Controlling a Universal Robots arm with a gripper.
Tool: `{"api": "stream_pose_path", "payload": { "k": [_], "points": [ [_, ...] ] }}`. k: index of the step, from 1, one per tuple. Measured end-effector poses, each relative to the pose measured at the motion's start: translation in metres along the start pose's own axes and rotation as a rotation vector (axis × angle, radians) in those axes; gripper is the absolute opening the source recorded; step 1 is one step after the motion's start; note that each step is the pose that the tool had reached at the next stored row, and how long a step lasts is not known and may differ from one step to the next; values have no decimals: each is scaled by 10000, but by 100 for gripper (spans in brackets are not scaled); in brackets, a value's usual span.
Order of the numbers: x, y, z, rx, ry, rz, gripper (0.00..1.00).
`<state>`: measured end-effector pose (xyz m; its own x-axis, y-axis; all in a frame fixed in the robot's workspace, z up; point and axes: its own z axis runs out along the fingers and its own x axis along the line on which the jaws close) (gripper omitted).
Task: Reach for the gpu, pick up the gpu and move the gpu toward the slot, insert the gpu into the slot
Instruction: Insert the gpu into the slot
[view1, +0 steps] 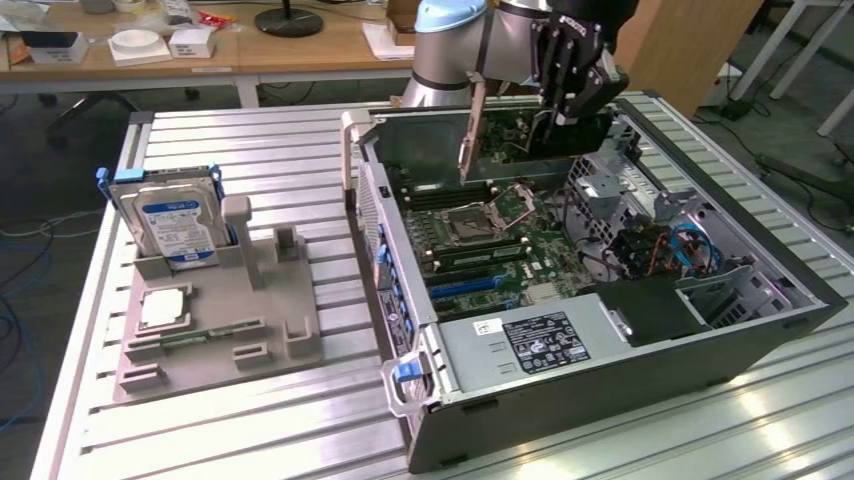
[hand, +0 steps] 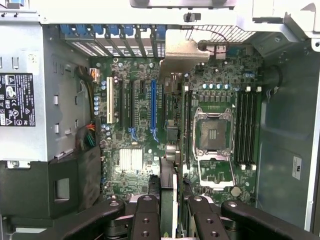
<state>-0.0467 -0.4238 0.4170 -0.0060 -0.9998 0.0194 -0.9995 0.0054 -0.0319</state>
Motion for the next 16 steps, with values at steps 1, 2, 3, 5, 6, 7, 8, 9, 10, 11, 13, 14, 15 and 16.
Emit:
{"api": "stream_pose_path", "payload": {
  "k": [1, 2, 3, 5, 6, 7, 8, 9, 10, 11, 13, 14, 15, 16],
  "points": [
    [0, 0, 9, 1, 0, 0, 26],
    [0, 0, 18, 0, 0, -1, 26],
    [0, 1, 27, 0, 0, 0, 26],
    [-1, 1, 45, 0, -1, -1, 26],
    [-1, 2, 54, 0, 0, 0, 26],
    [-1, 2, 65, 0, 0, 0, 26],
    [-1, 2, 74, 0, 1, 0, 26],
    [-1, 3, 82, 0, 0, 0, 26],
    [-2, 4, 90, 0, 0, 0, 26],
    [-2, 8, 96, 0, 1, 1, 26],
    [-2, 18, 106, 0, 1, 0, 26],
    [-2, 26, 111, 1, -1, 0, 26],
    [-2, 33, 115, 0, 0, 0, 26],
    [-2, 41, 120, 0, 0, 0, 26]
  ]
}}
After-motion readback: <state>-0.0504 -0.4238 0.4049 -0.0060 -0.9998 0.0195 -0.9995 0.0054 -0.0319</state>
